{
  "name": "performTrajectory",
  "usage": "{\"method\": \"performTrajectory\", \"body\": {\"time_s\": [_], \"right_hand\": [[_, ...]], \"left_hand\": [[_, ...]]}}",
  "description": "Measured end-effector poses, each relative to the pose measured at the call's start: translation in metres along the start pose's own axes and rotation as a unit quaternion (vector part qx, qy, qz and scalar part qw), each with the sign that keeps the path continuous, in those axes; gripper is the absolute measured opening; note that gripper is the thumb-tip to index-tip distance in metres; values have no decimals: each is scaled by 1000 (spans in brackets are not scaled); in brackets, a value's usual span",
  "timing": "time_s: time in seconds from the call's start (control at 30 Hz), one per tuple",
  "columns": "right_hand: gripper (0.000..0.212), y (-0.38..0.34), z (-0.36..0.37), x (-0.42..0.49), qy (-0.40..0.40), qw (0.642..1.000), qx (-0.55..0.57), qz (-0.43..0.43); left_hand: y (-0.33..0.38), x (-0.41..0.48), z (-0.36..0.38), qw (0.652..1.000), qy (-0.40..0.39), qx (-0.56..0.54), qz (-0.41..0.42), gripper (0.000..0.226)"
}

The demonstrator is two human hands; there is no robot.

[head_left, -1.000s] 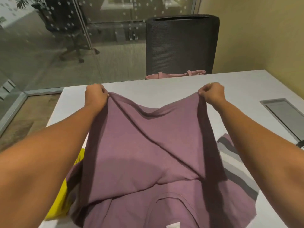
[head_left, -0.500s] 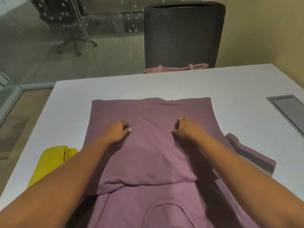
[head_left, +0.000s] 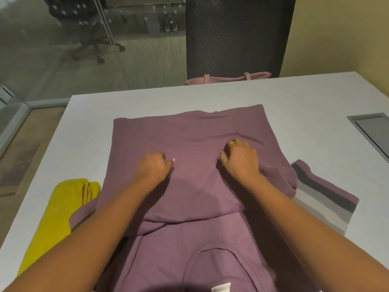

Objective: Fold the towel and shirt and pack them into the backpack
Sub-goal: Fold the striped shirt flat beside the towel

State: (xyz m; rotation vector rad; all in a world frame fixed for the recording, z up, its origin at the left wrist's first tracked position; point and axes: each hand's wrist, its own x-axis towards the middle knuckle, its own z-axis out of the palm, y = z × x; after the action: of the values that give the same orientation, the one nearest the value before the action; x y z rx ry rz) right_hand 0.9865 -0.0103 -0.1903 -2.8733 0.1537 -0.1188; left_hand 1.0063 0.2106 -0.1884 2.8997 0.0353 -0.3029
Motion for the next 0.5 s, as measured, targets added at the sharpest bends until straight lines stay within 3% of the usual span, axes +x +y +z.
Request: {"method": "performTrajectory", "body": {"time_s": [0.13, 0.3, 0.4, 0.5], "right_hand": [[57, 2, 7, -18, -134, 990, -43, -15], [72, 9, 20, -1, -186, 980, -60, -16], [64, 4, 22, 1, -139, 990, -12, -8], [45, -3, 14, -15, -16, 998, 56, -27]], "left_hand": [[-2, -3, 21, 991, -130, 27, -15, 71], [-9, 23, 16, 989, -144, 3, 16, 75], [-12, 34, 10, 993, -108, -32, 33, 67], [-3, 11, 9, 989, 25, -128, 69, 46]]}}
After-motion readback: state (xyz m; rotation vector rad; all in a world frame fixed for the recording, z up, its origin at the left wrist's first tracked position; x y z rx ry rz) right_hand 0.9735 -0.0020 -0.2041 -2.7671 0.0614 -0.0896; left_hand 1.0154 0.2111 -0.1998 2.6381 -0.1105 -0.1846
